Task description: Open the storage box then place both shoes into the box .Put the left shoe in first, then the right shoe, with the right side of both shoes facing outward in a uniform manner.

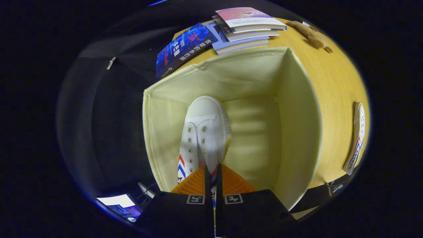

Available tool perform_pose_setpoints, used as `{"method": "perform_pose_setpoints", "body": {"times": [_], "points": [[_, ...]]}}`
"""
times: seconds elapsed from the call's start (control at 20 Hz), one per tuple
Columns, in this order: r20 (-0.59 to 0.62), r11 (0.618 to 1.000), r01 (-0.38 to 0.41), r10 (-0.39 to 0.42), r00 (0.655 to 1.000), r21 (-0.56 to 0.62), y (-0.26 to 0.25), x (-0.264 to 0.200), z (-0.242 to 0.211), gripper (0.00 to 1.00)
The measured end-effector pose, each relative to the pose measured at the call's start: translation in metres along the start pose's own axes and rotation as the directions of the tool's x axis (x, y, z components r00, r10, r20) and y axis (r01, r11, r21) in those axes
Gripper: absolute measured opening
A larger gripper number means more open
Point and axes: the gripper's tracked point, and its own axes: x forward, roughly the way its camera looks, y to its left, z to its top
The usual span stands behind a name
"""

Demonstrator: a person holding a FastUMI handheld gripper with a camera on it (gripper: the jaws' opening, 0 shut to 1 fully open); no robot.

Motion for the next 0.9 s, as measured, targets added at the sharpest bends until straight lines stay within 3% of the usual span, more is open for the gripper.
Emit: {"method": "perform_pose_setpoints", "body": {"times": [0.2, 0.3, 0.35, 0.5, 0.65, 0.7, 0.9], "points": [[-0.021, 0.999, 0.019, -0.019, 1.0, -0.028, -0.005, 0.021, -0.007, 0.07], [-0.028, 0.999, -0.012, 0.012, 1.0, -0.033, 0.0, 0.024, -0.007, 0.11], [-0.036, 0.999, -0.018, 0.017, 0.999, -0.04, 0.001, 0.024, -0.008, 0.2], [-0.055, 0.998, -0.052, 0.05, 0.997, -0.045, 0.006, 0.016, -0.012, 0.34], [-0.05, 0.994, -0.095, 0.093, 0.994, -0.056, 0.012, -0.004, -0.013, 0.91], [-0.039, 0.992, -0.11, 0.108, 0.993, -0.056, 0.014, -0.013, -0.013, 0.96], [-0.009, 0.975, -0.217, 0.216, 0.976, -0.043, 0.018, -0.067, -0.013, 0.97]]}}
